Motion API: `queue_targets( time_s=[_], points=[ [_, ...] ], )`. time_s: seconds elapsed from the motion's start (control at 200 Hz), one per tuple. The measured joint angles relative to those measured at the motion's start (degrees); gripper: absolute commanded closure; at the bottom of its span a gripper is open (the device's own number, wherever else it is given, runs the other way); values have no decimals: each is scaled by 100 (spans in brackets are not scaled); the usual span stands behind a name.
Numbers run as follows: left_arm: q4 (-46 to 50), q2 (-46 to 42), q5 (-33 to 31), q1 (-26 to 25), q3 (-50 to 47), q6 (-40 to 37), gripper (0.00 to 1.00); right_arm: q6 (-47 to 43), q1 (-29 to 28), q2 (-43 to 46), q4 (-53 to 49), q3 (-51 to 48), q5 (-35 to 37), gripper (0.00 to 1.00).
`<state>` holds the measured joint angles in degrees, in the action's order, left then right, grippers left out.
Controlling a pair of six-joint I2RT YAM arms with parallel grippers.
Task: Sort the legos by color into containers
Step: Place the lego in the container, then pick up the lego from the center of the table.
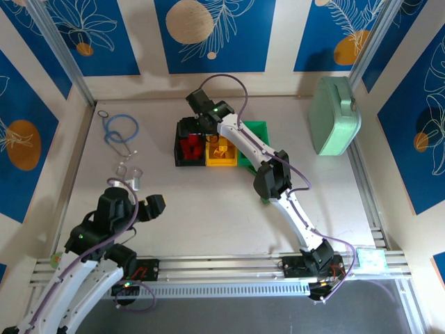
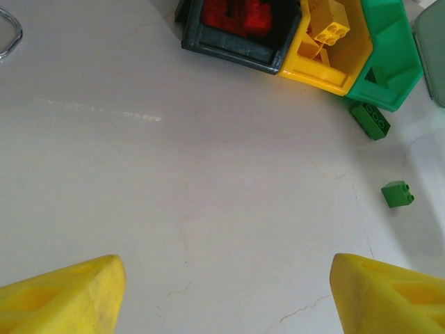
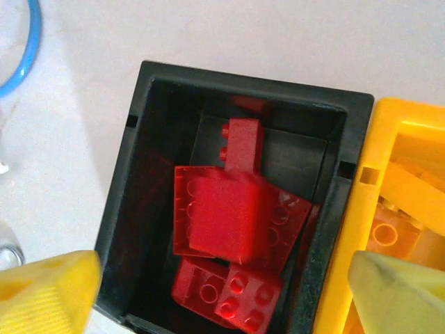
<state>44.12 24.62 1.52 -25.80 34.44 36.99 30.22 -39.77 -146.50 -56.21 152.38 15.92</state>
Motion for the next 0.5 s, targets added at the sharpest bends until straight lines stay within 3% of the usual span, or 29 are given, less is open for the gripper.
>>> queue_targets(
  time_s=[0.165,0.27,0.39,0.5],
  points=[
    [201,304,-50,-177,361,-98,25,-4,-28,208,-83,7,149,0],
    [223,529,-155,-442,638,-179,25,-4,-39,911,-208,-466,273,0],
    [92,984,-273,-868,852,-254,25,-7,-39,2437,-94,-1864,494,0],
    [-195,1729,-505,-1641,975,-282,24,24,15,4100,254,-3700,678,0]
  ],
)
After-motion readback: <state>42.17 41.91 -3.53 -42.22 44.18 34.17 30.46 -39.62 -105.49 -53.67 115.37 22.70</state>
